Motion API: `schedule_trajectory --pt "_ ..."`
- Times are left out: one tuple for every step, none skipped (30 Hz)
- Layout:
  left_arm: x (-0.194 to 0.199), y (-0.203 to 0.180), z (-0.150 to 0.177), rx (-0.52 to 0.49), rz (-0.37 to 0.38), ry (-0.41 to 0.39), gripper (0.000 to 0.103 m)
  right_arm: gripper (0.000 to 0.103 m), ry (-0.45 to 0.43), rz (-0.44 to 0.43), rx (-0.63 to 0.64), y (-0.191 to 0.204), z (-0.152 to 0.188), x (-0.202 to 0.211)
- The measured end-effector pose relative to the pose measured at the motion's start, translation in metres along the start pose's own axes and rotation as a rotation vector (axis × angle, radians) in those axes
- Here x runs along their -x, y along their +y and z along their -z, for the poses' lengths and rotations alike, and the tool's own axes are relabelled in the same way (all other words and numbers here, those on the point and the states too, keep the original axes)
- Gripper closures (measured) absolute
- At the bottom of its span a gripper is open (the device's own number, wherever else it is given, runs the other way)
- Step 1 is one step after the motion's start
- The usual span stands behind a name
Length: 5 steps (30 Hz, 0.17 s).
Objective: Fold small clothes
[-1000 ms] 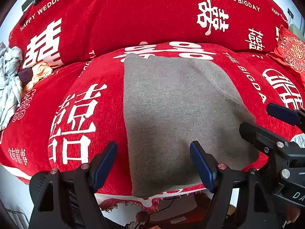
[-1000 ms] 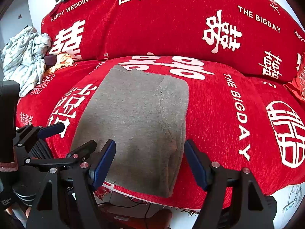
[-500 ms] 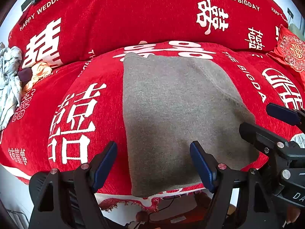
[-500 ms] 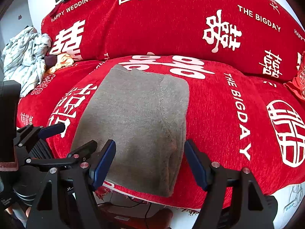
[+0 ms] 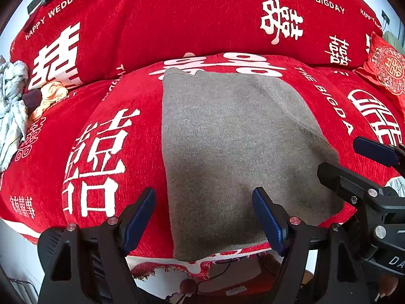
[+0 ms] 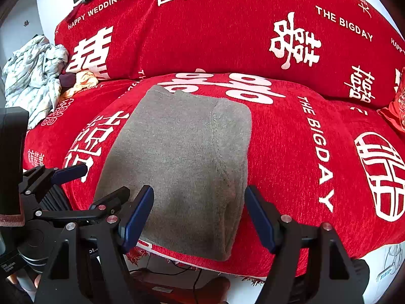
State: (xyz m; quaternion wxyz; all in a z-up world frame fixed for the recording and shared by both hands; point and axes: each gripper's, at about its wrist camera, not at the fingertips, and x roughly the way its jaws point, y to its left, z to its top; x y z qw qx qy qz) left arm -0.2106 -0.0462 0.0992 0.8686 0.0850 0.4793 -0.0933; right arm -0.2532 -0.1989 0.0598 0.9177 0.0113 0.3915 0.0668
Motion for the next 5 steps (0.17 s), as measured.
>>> schedule_trajectory --pt "0.0002 -0.0004 0.0005 0.001 0.001 -0.001 0.024 0.026 0.0 -0.001 -0.001 0.0002 0.0 0.0001" --pt "-0.0001 0.0007 0.0006 0.0 0.004 0.0 0.024 0.026 0.0 -0.001 -0.001 0.0007 0.0004 0.0002" --pt "-0.0002 0.0015 0.0006 -0.001 0.005 0.0 0.024 0.026 -0.001 0.001 -0.001 0.0009 0.0008 0.0003" --pt "-0.0001 0.0016 0.0006 -0.001 0.005 0.0 0.024 0.026 -0.001 0.001 -0.002 0.0019 0.0017 0.0007" --pt "-0.0002 0.0015 0.0007 -0.002 0.004 0.001 0.024 0.026 -0.001 0.0 -0.003 0.0028 0.0022 0.0013"
